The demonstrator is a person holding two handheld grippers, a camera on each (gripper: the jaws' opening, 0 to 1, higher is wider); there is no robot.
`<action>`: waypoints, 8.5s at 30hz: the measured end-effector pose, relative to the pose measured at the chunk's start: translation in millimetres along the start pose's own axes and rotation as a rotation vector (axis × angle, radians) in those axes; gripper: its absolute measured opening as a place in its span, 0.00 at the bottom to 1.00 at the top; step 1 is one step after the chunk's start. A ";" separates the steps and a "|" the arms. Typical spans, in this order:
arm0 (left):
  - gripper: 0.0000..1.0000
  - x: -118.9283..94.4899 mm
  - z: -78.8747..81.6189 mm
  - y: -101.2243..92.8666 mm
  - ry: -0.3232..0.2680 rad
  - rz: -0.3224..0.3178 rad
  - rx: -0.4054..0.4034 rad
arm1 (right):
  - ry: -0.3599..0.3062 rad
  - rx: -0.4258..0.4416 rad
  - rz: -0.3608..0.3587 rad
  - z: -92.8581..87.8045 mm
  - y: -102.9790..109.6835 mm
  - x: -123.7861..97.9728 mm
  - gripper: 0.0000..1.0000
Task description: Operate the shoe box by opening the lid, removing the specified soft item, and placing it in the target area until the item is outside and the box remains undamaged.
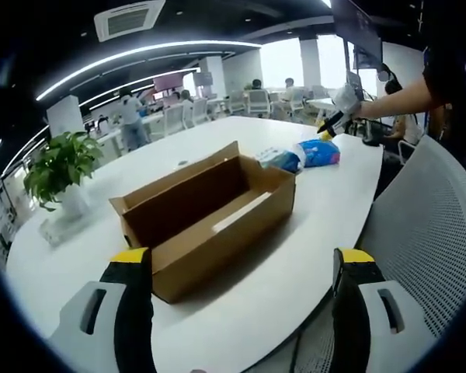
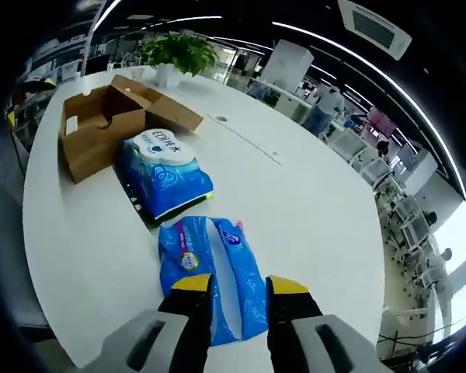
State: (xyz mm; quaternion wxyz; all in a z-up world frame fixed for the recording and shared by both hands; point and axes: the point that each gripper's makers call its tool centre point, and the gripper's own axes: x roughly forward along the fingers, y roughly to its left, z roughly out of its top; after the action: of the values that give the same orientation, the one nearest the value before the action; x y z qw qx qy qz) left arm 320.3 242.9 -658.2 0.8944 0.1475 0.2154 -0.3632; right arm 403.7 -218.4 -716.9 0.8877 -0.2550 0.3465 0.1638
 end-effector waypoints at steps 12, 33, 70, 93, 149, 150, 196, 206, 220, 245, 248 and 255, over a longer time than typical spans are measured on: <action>0.96 -0.2 -0.8 -0.3 -0.001 -0.005 0.002 | 0.037 0.105 -0.021 -26.1 12.8 -1.9 0.47; 0.94 0.4 -3.7 -0.6 0.014 -0.005 0.004 | 0.074 0.311 -0.085 -57.5 21.6 3.8 0.58; 0.94 0.1 -6.5 0.2 0.031 0.001 -0.001 | 0.107 0.146 0.142 -61.0 16.9 29.6 0.42; 0.94 0.3 -8.0 1.5 0.039 0.004 0.001 | 0.134 0.108 0.143 -51.2 2.0 41.6 0.36; 0.96 -1.8 -1.3 2.6 -0.001 0.001 -0.042 | 0.125 0.116 0.135 -38.1 -1.7 36.4 0.42; 0.96 -1.8 -1.2 2.6 -0.002 0.000 -0.043 | 0.124 0.119 0.135 -37.8 -1.5 35.0 0.43; 0.99 -10.1 10.0 3.3 -0.039 0.016 -0.077 | -0.062 -0.141 0.420 114.5 85.8 -18.9 0.59; 0.99 -17.7 13.8 1.7 -0.057 0.041 -0.087 | -0.100 -0.205 0.490 144.4 116.8 -11.4 0.58; 0.99 -15.0 11.8 -0.3 -0.058 0.037 -0.081 | -0.151 -0.312 0.568 181.6 159.6 -7.0 0.57; 0.99 -13.1 11.0 -0.7 -0.063 0.029 -0.080 | -0.202 -0.433 0.667 227.3 216.0 8.9 0.55; 0.99 -13.2 11.0 -0.4 -0.064 0.028 -0.079 | -0.213 -0.447 0.670 230.7 221.2 12.1 0.55; 0.99 -13.2 11.3 -0.4 -0.069 0.027 -0.081 | -0.211 -0.475 0.680 233.4 234.1 20.0 0.53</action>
State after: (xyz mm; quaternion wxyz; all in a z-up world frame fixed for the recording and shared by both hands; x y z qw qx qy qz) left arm 314.7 245.7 -642.0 0.9113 0.1015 0.1970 -0.3469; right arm 432.4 107.2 -663.3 0.7304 -0.3055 0.2709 0.5475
